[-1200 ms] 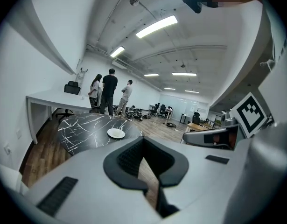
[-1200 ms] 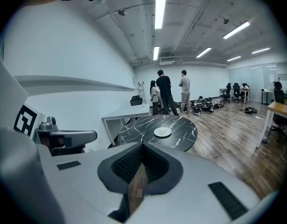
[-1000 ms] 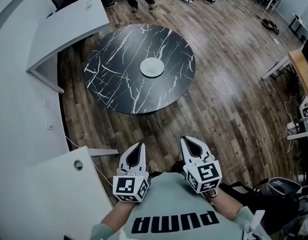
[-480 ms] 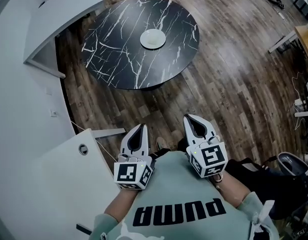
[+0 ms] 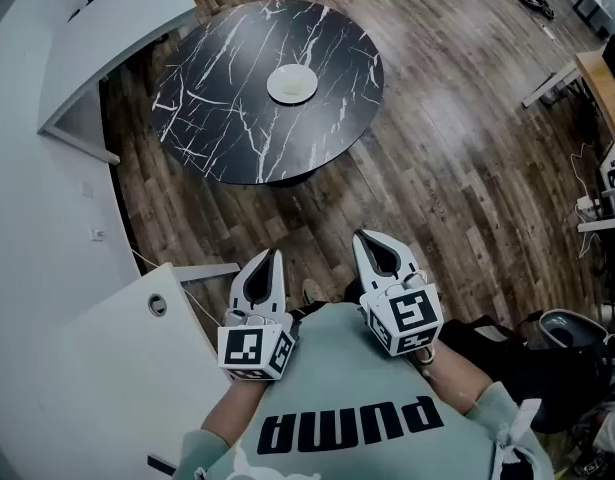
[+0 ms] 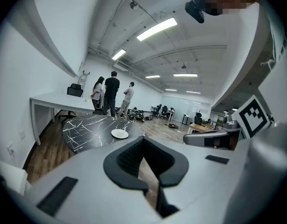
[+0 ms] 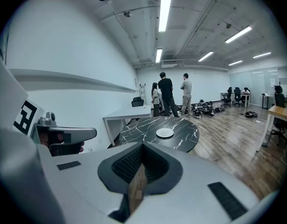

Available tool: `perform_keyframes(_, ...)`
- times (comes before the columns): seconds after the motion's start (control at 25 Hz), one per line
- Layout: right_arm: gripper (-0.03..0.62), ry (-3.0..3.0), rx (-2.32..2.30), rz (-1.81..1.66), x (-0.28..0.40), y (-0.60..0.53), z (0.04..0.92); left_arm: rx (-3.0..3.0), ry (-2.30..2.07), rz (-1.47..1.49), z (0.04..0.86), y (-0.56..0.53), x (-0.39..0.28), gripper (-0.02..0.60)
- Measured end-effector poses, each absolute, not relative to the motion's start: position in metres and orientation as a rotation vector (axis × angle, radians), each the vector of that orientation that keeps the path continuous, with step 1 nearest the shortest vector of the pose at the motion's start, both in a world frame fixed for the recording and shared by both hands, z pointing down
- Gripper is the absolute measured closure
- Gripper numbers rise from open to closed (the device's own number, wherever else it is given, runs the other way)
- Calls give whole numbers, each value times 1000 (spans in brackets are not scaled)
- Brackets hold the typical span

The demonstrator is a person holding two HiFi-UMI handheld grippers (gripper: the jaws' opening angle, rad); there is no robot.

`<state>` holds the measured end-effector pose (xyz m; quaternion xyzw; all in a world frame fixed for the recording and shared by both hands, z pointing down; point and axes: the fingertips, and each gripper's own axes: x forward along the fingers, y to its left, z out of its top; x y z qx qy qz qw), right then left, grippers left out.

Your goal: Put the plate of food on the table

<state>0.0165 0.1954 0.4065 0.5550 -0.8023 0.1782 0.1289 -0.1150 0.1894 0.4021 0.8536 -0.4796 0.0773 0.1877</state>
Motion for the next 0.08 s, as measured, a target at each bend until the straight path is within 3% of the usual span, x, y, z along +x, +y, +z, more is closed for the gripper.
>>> perform_keyframes(0.08,586,-2336,1612,519,15,197,406,2400,-1354,219,402,191,-117,575)
